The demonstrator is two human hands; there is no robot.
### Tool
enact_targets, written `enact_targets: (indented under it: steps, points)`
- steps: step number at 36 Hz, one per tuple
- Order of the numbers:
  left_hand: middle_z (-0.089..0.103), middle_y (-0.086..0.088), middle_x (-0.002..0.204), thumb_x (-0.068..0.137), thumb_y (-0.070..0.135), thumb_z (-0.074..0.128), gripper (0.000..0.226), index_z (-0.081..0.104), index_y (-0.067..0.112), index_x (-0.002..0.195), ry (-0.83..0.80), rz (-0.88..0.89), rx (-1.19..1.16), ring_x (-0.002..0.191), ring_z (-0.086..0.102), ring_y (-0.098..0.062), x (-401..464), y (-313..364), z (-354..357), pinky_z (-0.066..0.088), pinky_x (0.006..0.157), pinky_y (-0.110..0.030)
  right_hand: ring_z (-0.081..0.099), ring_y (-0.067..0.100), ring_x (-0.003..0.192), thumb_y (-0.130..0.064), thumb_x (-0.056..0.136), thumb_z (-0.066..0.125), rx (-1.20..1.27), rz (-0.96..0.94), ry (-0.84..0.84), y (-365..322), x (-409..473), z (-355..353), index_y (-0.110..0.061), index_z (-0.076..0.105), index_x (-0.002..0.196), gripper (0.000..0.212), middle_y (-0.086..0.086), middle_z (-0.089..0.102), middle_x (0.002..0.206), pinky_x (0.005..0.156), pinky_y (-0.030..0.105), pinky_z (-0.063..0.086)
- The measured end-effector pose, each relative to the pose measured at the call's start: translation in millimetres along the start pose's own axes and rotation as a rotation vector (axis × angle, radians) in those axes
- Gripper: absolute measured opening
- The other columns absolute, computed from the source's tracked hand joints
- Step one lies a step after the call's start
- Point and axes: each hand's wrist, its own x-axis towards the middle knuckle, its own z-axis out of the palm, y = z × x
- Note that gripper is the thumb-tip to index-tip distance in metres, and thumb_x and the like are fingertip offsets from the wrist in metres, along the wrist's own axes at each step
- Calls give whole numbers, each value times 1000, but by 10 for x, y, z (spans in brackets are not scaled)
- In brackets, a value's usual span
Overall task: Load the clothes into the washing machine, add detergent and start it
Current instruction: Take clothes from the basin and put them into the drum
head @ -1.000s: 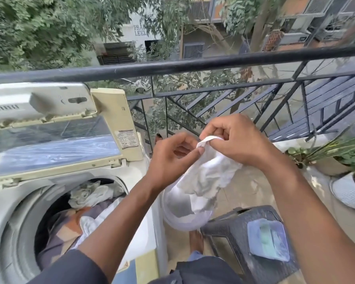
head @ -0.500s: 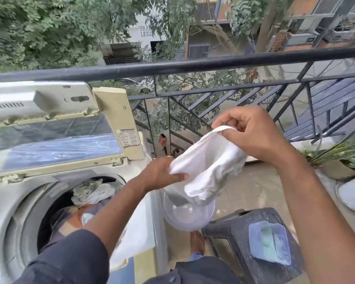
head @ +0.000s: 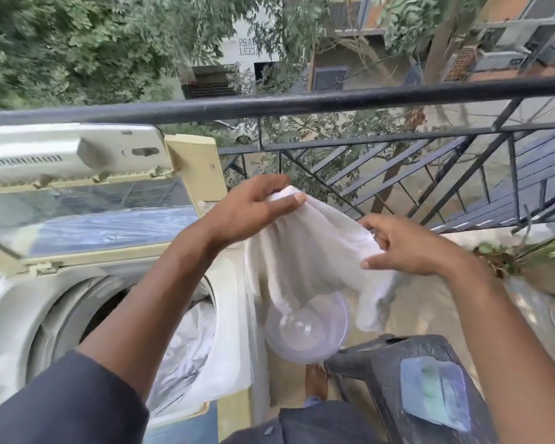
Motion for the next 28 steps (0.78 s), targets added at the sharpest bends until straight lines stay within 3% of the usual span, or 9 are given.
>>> enact_targets:
  steps: [4,7,9,12,14,16,19,23,28]
  points:
    - [48,5,78,100,38,67,35,53,13,81,-37,89,-169,75,47,-14,-22,225,59,31,71,-36,65,14,106,-58,60,92,22,58,-127,-32,148,386,-51,40,136,92,-9,67,121,93,42,55]
    - [51,-6,78,97,28,69,29,56,5,85,-35,100,-337,72,48,-18,-76,341,108,33,66,-36,61,15,116,-84,44,83,21,56,-158,69,327,716,-53,32,144,116,-11,62,128,96,44,54]
    - [51,-6,73,96,24,68,24,55,9,84,-14,100,-448,65,48,-18,-108,382,115,33,60,-34,57,12,118,-95,41,75,2,67,-188,94,435,968,-56,41,140,112,-11,61,126,97,41,54]
    - [54,-3,74,98,19,63,18,55,6,88,19,105,-594,64,50,-14,-184,410,93,37,59,-27,60,1,107,-72,69,81,148,62,-211,-195,388,1149,-57,61,107,46,-17,65,112,93,25,53]
    - [57,1,72,99,18,61,19,55,16,81,56,110,-680,63,52,-11,-246,383,58,38,59,-24,53,-10,79,-37,94,73,372,77,-218,-369,348,1204,-42,58,92,16,-22,61,89,69,4,44]
    - [61,4,73,100,18,60,22,55,22,78,119,115,-735,63,54,-9,-312,306,-5,40,59,-23,55,-1,72,-29,101,63,560,116,-186,-410,323,1238,-33,59,86,16,-18,61,76,60,5,41]
    - [63,-4,90,100,24,64,12,57,19,93,253,88,-775,76,58,-14,-469,130,-132,44,66,-27,71,12,91,-27,104,60,821,150,-90,-433,283,1177,-33,68,106,11,-14,76,89,84,26,58]
    - [71,-4,101,97,31,68,18,65,18,109,437,-84,-805,85,64,-14,-772,-308,-251,48,75,-30,70,16,103,-13,104,51,1137,103,-82,-465,220,982,-25,67,125,29,-5,78,106,95,40,55]
    - [77,4,99,104,30,69,6,69,24,103,531,-439,-760,93,67,-17,-1162,-820,-97,50,85,-37,68,23,121,-39,85,73,1562,21,-195,-711,214,875,-18,70,129,49,9,68,136,98,43,58]
